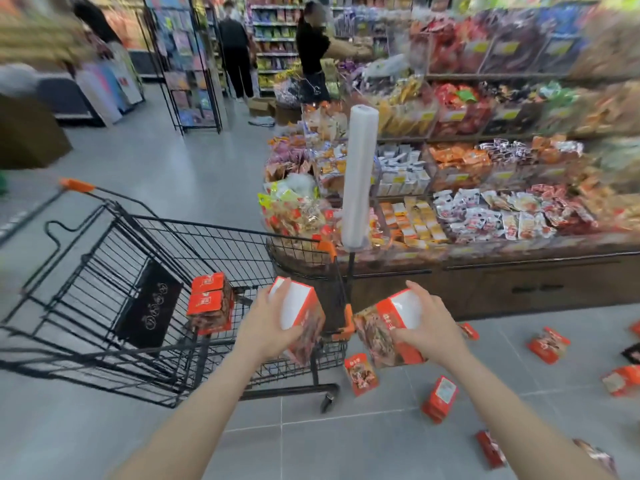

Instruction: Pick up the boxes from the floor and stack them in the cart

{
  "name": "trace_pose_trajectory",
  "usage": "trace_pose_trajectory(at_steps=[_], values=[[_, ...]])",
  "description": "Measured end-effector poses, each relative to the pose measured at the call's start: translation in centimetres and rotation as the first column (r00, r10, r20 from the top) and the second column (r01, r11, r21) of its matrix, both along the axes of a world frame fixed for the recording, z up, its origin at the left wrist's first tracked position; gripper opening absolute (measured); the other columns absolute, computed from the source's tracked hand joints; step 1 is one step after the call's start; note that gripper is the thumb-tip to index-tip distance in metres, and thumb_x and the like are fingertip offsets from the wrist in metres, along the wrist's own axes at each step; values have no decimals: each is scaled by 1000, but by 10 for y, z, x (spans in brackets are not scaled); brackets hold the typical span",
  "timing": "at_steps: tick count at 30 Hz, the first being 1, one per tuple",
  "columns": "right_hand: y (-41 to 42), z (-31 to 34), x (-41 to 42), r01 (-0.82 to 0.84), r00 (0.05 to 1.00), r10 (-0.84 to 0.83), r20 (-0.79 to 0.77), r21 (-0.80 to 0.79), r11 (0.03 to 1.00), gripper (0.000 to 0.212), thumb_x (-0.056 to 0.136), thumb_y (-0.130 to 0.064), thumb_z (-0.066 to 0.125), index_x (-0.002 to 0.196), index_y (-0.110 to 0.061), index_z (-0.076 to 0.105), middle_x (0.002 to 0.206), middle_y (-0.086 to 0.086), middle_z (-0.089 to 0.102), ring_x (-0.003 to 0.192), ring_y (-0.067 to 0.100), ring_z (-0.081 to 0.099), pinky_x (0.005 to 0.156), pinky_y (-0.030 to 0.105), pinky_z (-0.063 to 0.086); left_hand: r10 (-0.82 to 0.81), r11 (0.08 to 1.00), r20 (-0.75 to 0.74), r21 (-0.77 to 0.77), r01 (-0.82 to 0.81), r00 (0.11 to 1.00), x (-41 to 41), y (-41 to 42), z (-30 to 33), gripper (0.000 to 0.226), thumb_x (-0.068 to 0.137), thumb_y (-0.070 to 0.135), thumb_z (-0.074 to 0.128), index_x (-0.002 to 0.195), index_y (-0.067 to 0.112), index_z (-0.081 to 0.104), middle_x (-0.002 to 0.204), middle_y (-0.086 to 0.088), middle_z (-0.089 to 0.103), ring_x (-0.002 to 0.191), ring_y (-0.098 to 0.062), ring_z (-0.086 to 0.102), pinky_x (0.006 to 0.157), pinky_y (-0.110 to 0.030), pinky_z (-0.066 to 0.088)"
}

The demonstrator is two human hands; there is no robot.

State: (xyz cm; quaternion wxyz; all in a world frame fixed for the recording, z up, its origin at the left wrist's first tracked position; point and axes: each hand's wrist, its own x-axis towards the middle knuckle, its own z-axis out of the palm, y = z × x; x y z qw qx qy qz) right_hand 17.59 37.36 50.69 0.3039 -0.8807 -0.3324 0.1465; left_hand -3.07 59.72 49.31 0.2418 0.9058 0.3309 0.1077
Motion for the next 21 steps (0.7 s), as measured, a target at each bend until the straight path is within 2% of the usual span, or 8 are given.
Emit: trace_pose_trajectory(at_steps=[4, 7, 11, 15, 18, 21], values=[[68, 11, -23, -11, 1000, 11, -13, 29, 1000, 102, 47, -62, 64, 139, -46, 22, 135, -1, 43, 125, 21, 42, 94, 46, 45, 66, 997, 3, 33, -66, 998, -46, 68, 16, 98, 59, 70, 43, 147, 35, 16, 148, -4, 23, 128, -30, 40, 93, -44, 46], [111, 16, -36, -30, 999, 31, -27, 52, 998, 100, 53, -57, 72, 139, -46, 21, 137, -1, 40, 126, 23, 42, 93, 45, 45, 84, 996, -1, 44, -83, 997, -70, 110, 17, 96, 60, 68, 44, 146, 34, 18, 146, -5, 24, 128, -29, 39, 93, -44, 45], [161, 16, -43, -93, 995, 94, -20, 48, 995, 101, 56, -57, 72, 141, -40, 21, 139, 0, 39, 127, 22, 41, 95, 44, 43, 149, 988, -1, 24, -149, 989, -84, 153, 6, 91, 70, 54, 60, 147, 33, 16, 146, -4, 25, 121, -28, 45, 80, -38, 47], [206, 3, -38, -142, 989, 143, -37, 22, 990, 100, 51, -63, 65, 140, -42, 23, 136, -2, 40, 123, 21, 44, 93, 43, 45, 156, 988, -24, 18, -156, 987, -80, 187, -19, 93, 74, 53, 63, 148, 35, 10, 145, -4, 26, 117, -25, 48, 69, -30, 46], [242, -16, -23, -180, 981, 179, -67, -10, 984, 97, 56, -59, 69, 139, -43, 23, 137, -3, 40, 123, 21, 44, 92, 44, 45, 177, 983, -97, -27, -180, 979, -72, 209, -44, 97, 71, 53, 62, 149, 36, 7, 148, -4, 23, 122, -26, 45, 78, -37, 51], [283, -36, -1, -216, 971, 211, -109, -39, 976, 100, 53, -65, 68, 140, -43, 23, 136, -2, 40, 123, 21, 45, 91, 42, 46, 188, 976, -154, -85, -203, 970, -61, 229, -71, 97, 71, 53, 63, 148, 33, 8, 144, -2, 24, 120, -24, 46, 79, -35, 51]])
